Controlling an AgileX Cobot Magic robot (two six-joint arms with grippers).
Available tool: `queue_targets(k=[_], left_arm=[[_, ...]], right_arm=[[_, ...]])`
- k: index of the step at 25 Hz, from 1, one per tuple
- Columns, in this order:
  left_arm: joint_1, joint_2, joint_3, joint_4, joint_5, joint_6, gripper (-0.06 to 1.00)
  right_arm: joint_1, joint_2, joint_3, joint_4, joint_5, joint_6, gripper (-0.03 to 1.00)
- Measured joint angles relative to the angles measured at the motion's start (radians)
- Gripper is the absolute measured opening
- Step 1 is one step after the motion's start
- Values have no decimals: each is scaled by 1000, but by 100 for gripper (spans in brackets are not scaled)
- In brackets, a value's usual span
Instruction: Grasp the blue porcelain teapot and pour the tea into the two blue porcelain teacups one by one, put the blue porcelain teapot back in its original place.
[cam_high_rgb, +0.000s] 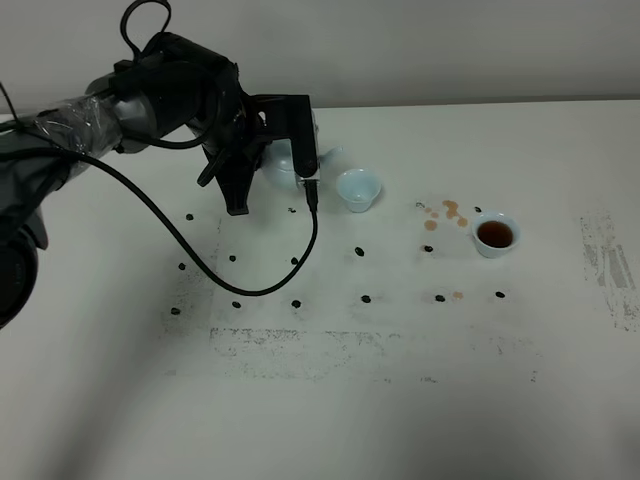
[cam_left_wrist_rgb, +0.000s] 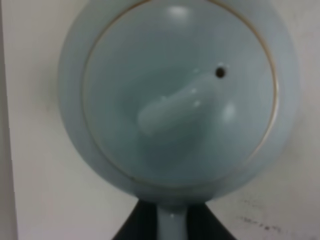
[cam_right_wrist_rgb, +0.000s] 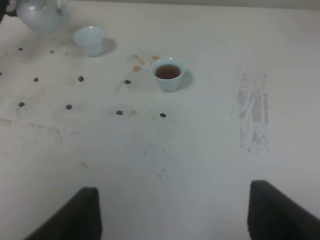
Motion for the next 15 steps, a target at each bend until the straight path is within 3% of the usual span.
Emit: queue_targets(k=[7, 15], left_arm=[[-19, 21, -42, 108, 30, -11, 4], [-40, 24, -42, 128, 17, 48, 4]], right_arm=[[0, 0, 0, -1, 0, 0, 59], [0, 0, 0, -3, 0, 0, 59]])
